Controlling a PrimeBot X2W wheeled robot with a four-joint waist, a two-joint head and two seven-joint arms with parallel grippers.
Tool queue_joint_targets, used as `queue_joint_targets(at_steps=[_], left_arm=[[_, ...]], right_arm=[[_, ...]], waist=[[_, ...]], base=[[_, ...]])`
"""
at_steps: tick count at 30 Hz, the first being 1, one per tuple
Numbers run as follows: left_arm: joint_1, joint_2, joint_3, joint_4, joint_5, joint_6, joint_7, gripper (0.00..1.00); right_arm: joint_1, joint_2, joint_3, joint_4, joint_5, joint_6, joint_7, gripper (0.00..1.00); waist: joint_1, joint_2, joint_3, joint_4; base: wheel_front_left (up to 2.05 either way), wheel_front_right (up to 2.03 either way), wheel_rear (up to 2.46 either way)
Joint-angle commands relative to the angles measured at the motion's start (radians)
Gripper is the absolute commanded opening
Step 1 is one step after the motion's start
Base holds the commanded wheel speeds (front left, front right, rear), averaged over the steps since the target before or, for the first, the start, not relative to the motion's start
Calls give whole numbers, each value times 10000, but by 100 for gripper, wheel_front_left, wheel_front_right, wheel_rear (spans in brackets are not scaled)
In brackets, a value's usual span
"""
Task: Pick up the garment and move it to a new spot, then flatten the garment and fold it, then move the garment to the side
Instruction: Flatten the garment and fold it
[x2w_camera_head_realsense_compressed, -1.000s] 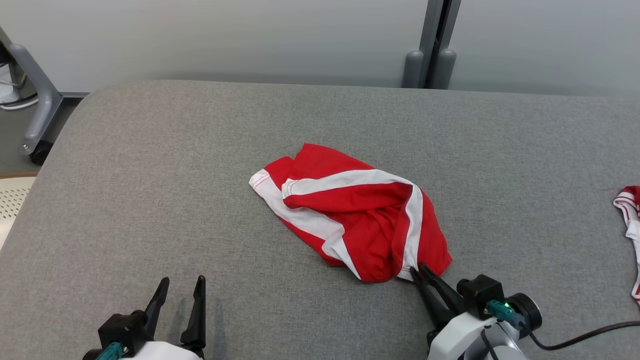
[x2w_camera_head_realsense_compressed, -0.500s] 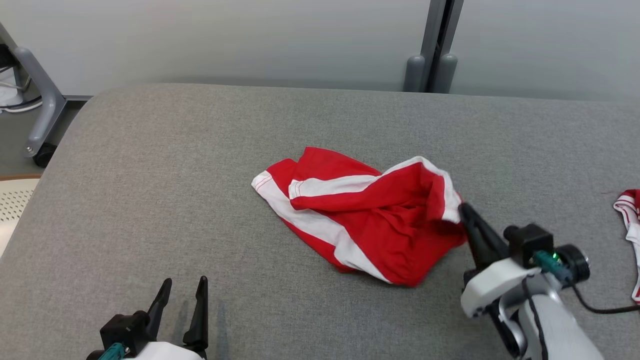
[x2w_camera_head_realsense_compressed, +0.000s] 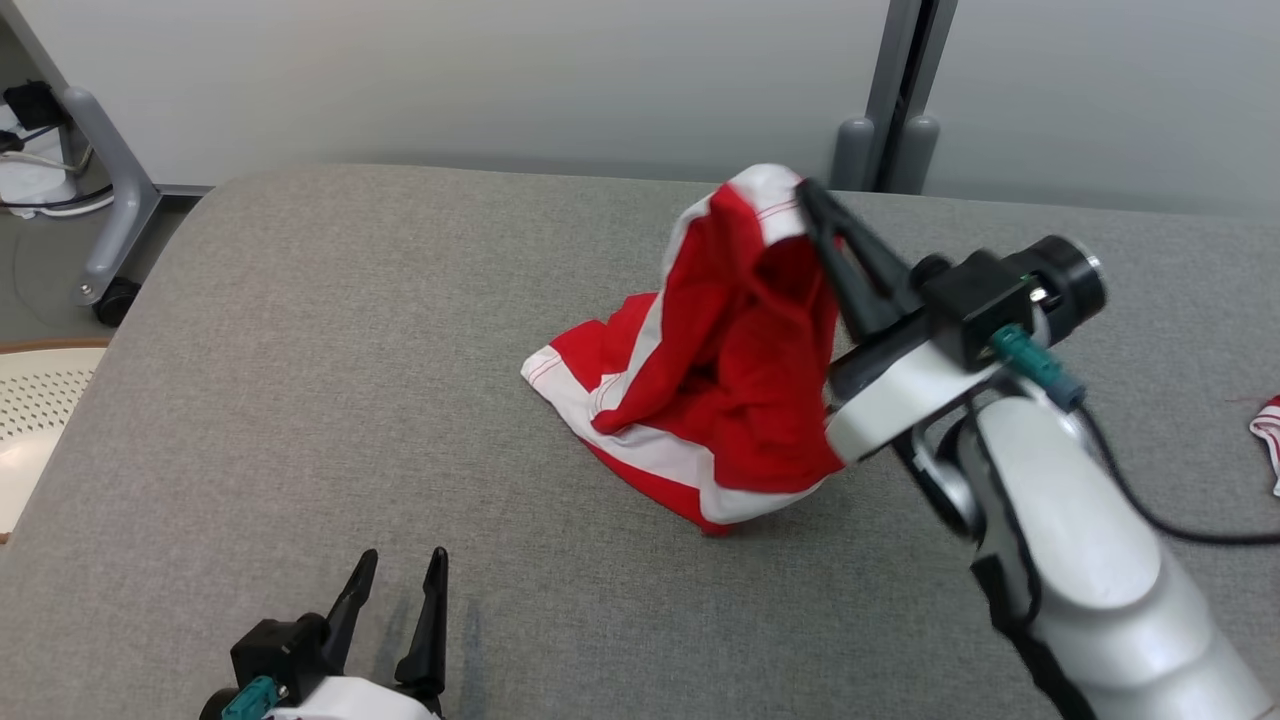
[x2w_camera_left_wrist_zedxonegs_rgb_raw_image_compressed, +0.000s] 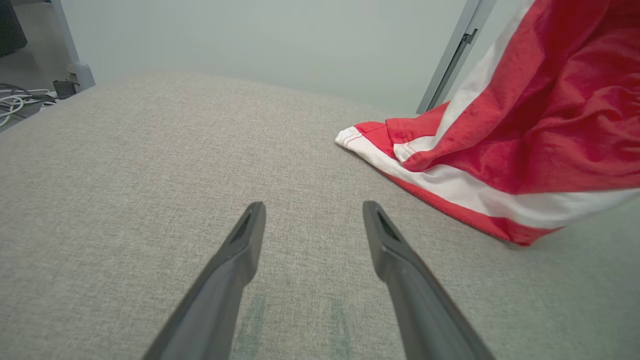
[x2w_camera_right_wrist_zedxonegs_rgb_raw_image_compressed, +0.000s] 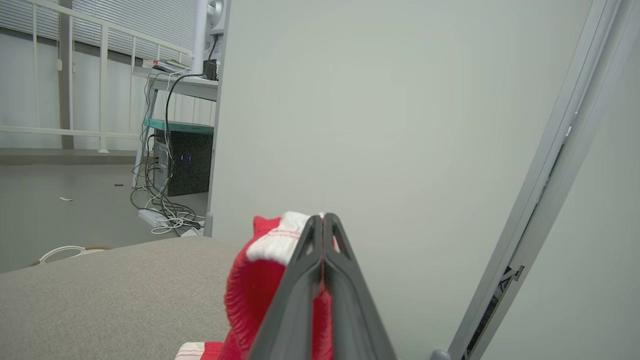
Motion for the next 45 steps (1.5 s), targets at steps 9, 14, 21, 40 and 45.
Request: queue_joint_targets(at_steps=[9,14,21,40,45], left_arm=[[65,42,68,-78,-56,75,3,100],[-284,39,-33,-136,103,3,4,100],[-1138,39,-272,108,203,-131,4,100],[-3841,39,-962,2850,-1448,-359,3,100],[-3968,41,-913,3301,-1328,-402,3,88]], right_arm=[[2825,-1770,2284,-738,831,-3,2,0],[3790,-2583,2423,77,961,-3,4,0],[3672,-2585,1797,1176,655,-3,4,91],[3888,-1343,-958,-383,-297,-3,4,100],[3923,-1249,-1148,-463,-366,-3,4,100]], waist=[[0,0,165,-627],[0,0,356,-1023],[0,0,644,-1386],[0,0,1494,-2494],[0,0,1636,-2638]], base=[[0,0,0],[0,0,0],[0,0,0],[0,0,0],[0,0,0]])
